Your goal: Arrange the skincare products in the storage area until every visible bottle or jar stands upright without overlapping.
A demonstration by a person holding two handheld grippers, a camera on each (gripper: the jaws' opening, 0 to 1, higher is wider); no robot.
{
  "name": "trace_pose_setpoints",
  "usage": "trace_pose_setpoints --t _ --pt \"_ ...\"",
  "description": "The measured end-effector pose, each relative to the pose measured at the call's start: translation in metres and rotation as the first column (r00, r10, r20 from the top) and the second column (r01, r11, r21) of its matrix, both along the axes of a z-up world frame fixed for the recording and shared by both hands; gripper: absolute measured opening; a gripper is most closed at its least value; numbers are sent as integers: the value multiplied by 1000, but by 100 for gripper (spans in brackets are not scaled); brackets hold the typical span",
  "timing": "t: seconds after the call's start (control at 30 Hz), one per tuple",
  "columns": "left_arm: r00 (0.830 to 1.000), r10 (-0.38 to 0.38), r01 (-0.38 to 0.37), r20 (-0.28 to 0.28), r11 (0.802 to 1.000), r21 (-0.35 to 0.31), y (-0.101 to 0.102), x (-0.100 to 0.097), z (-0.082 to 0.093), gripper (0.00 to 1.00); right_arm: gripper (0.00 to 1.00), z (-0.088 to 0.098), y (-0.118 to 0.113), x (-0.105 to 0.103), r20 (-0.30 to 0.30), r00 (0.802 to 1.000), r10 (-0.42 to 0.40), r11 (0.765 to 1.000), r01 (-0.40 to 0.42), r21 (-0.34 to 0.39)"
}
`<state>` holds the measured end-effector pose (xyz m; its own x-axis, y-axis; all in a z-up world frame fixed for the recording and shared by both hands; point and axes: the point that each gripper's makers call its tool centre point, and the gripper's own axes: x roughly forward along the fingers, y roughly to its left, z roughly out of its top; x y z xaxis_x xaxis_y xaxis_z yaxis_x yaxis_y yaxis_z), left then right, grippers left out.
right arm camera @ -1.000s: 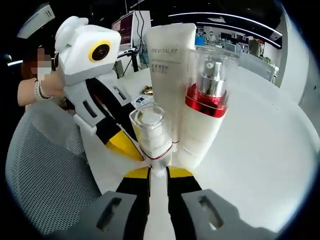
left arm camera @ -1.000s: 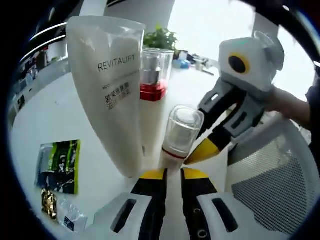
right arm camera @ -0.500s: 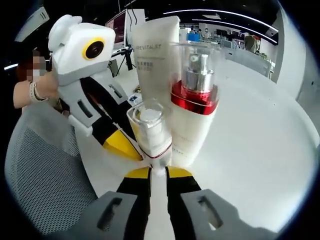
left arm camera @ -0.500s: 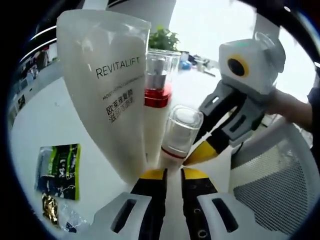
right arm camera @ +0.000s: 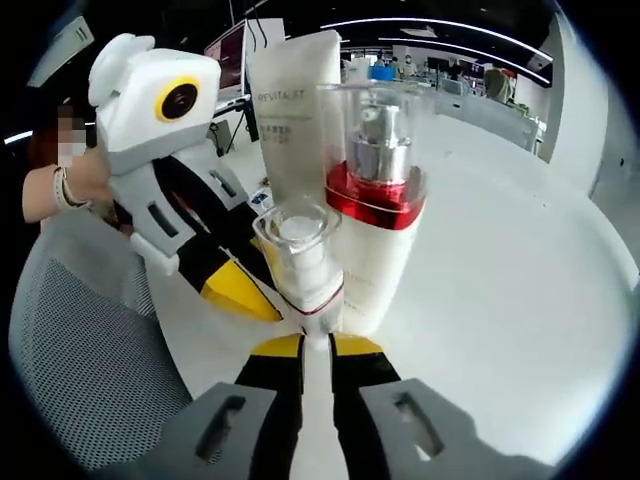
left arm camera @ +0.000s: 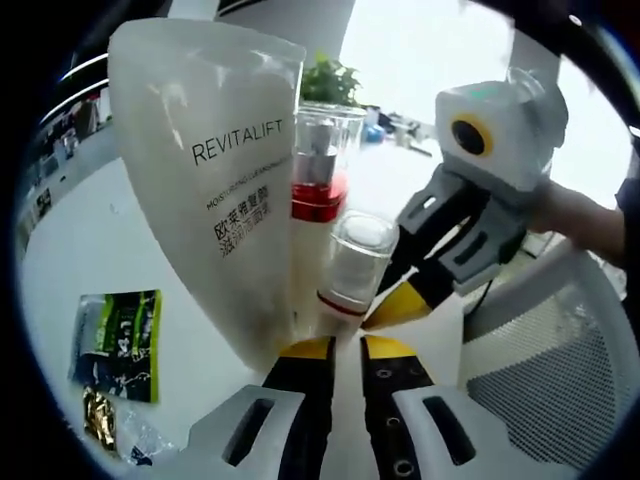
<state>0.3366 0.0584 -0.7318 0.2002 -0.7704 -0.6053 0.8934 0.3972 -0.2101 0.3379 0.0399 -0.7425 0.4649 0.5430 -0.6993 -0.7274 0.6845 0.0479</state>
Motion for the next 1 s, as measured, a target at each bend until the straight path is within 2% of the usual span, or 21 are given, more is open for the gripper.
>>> trace_pose_setpoints --t 0.27,0.63,1.0 --pt "1000 0 0 8 1000 -5 1 -2 4 5 9 2 0 -1 2 1000 -3 1000 3 5" --pt "999 5 -6 41 1000 4 16 -7 14 5 12 9 2 -6 15 1000 -3 1000 3 -2" --pt "995 70 -69 72 997 -18 39 -5 28 7 15 18 1 -9 33 999 -3 1000 3 -10"
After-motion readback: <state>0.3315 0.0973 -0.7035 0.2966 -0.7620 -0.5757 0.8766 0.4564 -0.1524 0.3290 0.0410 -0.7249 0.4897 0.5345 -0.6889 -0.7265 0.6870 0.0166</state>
